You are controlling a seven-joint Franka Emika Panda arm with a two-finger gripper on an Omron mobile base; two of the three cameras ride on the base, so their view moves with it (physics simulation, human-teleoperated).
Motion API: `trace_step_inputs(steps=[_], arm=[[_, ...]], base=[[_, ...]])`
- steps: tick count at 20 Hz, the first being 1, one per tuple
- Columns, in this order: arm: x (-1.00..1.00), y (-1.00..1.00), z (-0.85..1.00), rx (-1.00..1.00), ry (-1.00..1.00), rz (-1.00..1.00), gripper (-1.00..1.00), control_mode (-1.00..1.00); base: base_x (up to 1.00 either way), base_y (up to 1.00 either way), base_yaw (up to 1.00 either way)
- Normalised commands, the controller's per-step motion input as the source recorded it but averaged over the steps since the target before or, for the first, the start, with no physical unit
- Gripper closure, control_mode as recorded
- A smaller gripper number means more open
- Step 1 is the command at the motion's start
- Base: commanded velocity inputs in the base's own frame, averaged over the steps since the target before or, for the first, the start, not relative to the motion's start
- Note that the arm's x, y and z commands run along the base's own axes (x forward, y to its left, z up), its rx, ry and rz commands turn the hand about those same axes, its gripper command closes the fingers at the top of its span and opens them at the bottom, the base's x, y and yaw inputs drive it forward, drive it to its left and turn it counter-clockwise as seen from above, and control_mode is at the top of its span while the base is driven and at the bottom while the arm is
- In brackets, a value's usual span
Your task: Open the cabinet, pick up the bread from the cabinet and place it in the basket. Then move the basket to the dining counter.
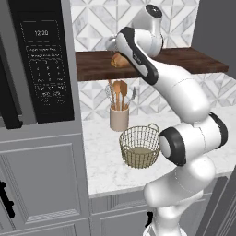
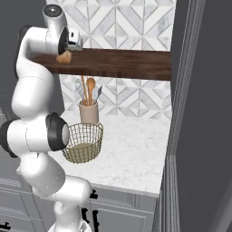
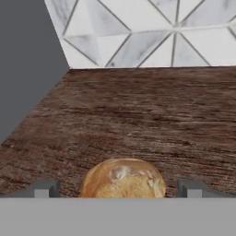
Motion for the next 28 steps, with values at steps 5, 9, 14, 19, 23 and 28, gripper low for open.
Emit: trace_step_inputs(steps=[5, 9, 14, 19, 23, 28], arm=[[-0.03, 0.00, -0.06, 0.00, 0.04, 0.00, -1.00, -1.00], [0.00, 0.00, -0.19, 0.00, 0.05, 0.00, -1.00, -1.00], [0.03, 0.00, -0.16, 0.00, 0.02, 0.01, -1.00, -1.00], [0.00, 0.00, -0.04, 0.00, 0.02, 0.01, -1.00, -1.00], [0.01, 0.00, -0.01, 0.00, 0.00, 0.02, -1.00, -1.00], [0.00, 0.00, -0.08, 0.00, 0.04, 0.01, 1.00, -1.00]], base=[[0.00, 0.00, 0.00], [0.00, 0.00, 0.00], [0.00, 0.00, 0.00], [0.00, 0.00, 0.00], [0.00, 0.00, 0.00], [0.00, 0.00, 0.00]])
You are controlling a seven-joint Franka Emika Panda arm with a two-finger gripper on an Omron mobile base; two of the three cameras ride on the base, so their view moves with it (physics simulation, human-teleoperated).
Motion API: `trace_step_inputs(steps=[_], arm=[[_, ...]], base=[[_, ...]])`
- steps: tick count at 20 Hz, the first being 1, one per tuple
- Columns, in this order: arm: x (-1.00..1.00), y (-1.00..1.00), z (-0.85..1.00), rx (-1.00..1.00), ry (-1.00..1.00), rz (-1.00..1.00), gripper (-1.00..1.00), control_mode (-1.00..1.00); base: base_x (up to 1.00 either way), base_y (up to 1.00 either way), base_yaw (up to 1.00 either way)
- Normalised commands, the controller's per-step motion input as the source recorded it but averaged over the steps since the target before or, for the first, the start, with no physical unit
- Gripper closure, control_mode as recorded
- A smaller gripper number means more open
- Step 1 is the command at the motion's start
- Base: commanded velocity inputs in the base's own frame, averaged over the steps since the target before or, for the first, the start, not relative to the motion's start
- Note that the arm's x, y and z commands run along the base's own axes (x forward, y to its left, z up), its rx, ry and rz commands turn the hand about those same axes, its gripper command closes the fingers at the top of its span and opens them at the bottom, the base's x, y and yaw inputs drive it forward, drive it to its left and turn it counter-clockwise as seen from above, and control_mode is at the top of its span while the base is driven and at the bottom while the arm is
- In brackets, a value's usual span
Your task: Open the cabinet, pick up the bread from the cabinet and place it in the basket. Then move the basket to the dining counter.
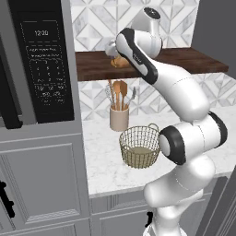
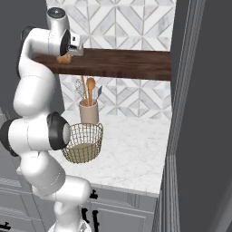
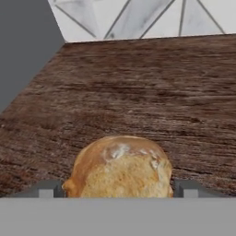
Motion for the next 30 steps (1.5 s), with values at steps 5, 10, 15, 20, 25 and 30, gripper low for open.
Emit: trace_step_inputs(steps=[5, 10, 15, 20, 25, 30], arm=[[-0.02, 0.00, -0.02, 0.00, 0.00, 0.01, 1.00, -1.00], [-0.71, 0.00, 0.16, 0.00, -0.02, 0.04, 1.00, -1.00], [-1.00, 0.00, 0.20, 0.00, -0.07, 0.06, 1.00, -1.00], [-1.00, -0.19, 0.13, 0.00, -0.05, 0.03, 1.00, -1.00], [-1.00, -0.36, 0.00, 0.00, -0.02, 0.00, 1.00, -1.00], [-1.00, -0.37, -0.02, 0.00, 0.00, 0.00, 1.00, -1.00]], base=[[0.00, 0.00, 0.00], [0.00, 0.00, 0.00], [0.00, 0.00, 0.00], [0.00, 0.00, 0.00], [0.00, 0.00, 0.00], [0.00, 0.00, 0.00]])
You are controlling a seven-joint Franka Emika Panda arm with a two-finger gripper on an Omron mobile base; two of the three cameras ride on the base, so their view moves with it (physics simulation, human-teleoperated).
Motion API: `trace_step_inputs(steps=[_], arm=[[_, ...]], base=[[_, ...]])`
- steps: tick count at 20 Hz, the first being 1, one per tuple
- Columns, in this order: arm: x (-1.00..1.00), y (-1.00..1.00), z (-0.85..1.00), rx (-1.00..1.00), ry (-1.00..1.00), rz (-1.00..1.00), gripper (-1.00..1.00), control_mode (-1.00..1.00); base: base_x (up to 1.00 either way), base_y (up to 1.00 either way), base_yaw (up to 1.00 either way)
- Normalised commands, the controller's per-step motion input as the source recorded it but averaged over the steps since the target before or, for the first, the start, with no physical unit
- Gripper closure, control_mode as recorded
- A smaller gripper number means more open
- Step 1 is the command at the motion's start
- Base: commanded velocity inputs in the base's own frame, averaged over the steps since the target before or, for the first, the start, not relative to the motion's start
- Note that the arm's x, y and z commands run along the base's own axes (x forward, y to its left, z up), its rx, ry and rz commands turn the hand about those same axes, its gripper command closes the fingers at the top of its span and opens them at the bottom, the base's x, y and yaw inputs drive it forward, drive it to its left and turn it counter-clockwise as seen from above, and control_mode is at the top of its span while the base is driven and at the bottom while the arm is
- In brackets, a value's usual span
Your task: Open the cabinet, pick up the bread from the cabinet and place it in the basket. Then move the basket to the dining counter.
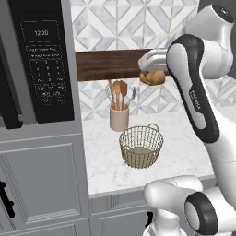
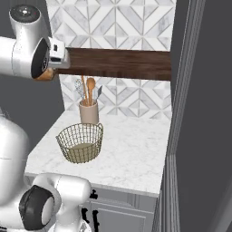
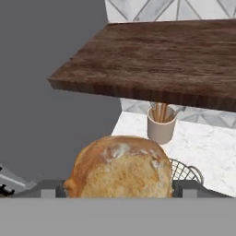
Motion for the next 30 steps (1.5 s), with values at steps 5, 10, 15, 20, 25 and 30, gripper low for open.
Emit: trace_step_inputs(steps=[5, 10, 15, 20, 25, 30], arm=[[-1.00, -0.28, -0.37, 0.00, 0.00, 0.00, 1.00, -1.00], [-0.52, -0.02, -0.65, 0.00, 0.00, -0.07, 1.00, -1.00], [-0.12, 0.00, -0.75, 0.00, 0.00, -0.08, 1.00, -1.00], [0.14, -0.34, -0.68, 0.02, 0.08, -0.05, 1.00, -1.00], [0.18, -0.02, -0.59, 0.02, 0.00, -0.13, 1.00, -1.00], [0.84, 0.00, -0.39, 0.01, 0.04, -0.17, 1.00, -1.00]], base=[[0.00, 0.00, 0.00], [0.00, 0.00, 0.00], [0.00, 0.00, 0.00], [0.00, 0.00, 0.00], [0.00, 0.00, 0.00], [0.00, 0.00, 0.00]])
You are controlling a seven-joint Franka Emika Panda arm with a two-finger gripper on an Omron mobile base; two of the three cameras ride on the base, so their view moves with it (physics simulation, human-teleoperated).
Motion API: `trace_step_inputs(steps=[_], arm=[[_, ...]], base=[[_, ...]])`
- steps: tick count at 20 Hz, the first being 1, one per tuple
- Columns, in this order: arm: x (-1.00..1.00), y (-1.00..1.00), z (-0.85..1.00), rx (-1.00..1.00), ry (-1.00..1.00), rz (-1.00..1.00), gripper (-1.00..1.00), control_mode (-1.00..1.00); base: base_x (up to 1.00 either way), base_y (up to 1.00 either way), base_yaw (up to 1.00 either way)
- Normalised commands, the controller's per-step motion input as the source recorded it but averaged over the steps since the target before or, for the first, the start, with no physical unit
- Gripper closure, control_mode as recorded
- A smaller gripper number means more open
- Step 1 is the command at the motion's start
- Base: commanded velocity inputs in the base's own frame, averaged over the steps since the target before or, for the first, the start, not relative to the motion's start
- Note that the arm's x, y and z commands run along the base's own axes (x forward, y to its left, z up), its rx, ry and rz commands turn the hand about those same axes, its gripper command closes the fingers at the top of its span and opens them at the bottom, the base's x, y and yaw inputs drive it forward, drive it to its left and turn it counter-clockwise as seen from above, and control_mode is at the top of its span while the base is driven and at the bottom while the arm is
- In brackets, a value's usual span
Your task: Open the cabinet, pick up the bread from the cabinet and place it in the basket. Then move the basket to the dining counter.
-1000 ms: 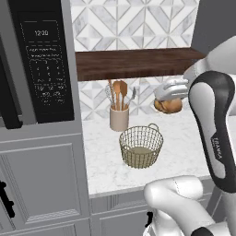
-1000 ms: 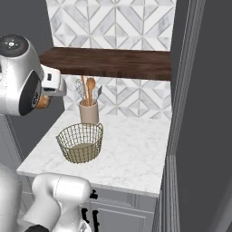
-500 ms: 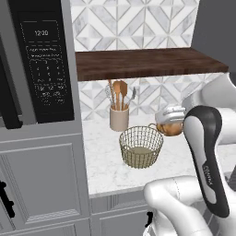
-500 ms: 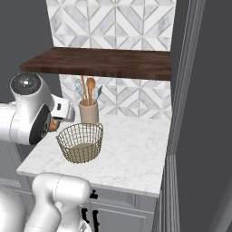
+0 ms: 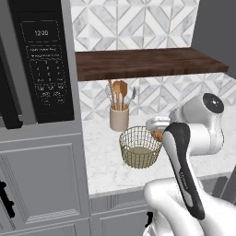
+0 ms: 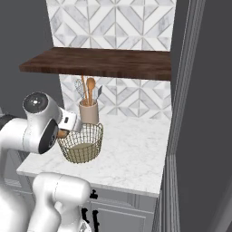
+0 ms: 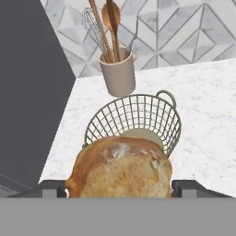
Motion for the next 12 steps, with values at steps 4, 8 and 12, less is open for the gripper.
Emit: trace_step_inputs(steps=[4, 8, 12], arm=[[0.68, -0.03, -0.14, 0.04, 0.07, -0.12, 1.00, -1.00], [0.13, -0.02, -0.31, 0.05, 0.06, -0.04, 1.00, -1.00], [0.04, 0.00, -0.47, 0.04, 0.02, 0.00, 1.00, -1.00]], base=[[0.00, 0.00, 0.00], [0.00, 0.00, 0.00], [0.00, 0.00, 0.00]])
